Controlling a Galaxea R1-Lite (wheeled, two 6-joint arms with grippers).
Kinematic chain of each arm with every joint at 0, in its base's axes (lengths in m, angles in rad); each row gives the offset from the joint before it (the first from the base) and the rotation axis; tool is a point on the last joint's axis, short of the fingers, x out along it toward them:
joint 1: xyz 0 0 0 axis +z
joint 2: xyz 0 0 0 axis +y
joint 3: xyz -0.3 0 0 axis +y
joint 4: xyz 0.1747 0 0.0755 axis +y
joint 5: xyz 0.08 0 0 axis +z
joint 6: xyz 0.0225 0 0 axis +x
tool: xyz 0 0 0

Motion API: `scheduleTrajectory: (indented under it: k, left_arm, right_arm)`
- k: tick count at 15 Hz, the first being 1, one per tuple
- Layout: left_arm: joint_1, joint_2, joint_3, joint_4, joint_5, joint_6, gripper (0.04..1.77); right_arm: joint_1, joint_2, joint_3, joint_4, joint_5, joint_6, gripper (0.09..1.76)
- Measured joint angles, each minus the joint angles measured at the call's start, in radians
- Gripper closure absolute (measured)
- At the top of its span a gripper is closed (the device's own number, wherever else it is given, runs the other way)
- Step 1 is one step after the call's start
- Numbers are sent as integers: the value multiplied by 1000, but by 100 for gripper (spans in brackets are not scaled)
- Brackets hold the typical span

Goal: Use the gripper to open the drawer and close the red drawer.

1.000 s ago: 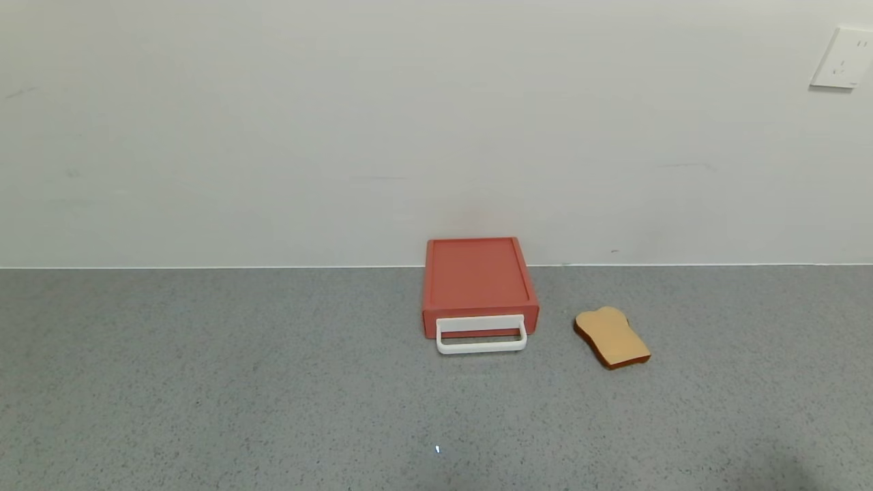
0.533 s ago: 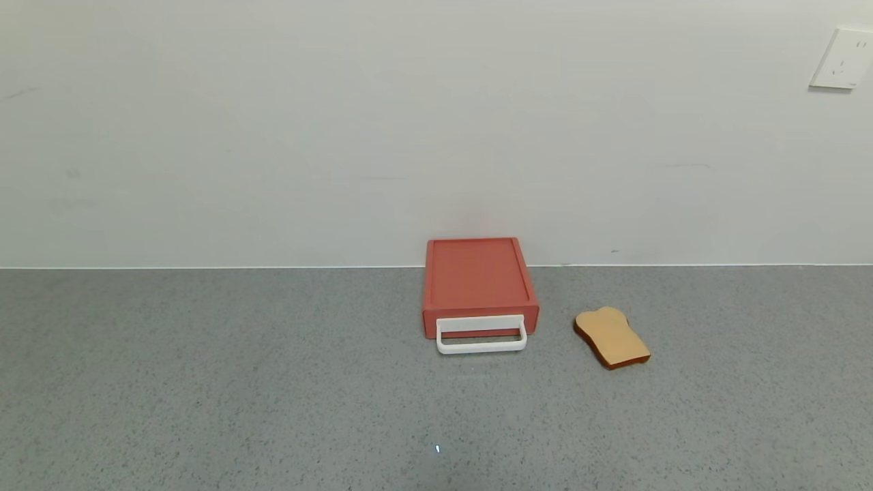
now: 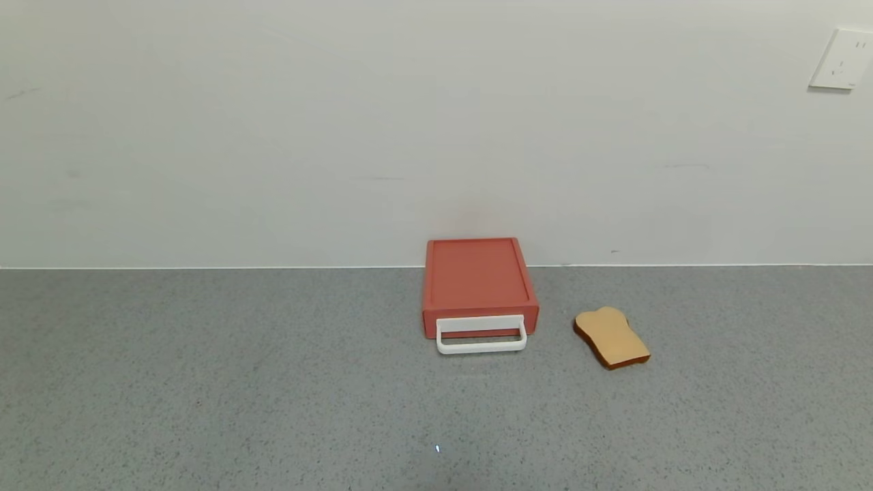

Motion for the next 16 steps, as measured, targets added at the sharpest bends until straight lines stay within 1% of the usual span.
scheduleTrajectory:
  k: [2,5,6,9,12,14,16]
  left_arm:
    - [0,0,0,-2,0,-1,9]
    - [0,0,0,-2,-1,-1,9]
    - [0,0,0,-2,-1,-1,9]
    - [0,0,0,-2,-2,0,9]
    - [0,0,0,-2,-1,0,9]
    - [0,0,0,-2,-2,0,9]
    - [0,0,0,0,-1,0,9]
  right_arm:
    - [-2,-44,71,-47,6,-4,14]
    - [-3,-68,201,-221,6,-5,14]
    - [-3,-71,265,-294,5,-6,14]
    - [-3,-74,436,-436,4,-49,14]
    - [-3,-75,566,-521,7,-84,14]
    - [-3,-75,611,-547,34,-83,14]
    - [-3,-75,629,-549,70,-82,14]
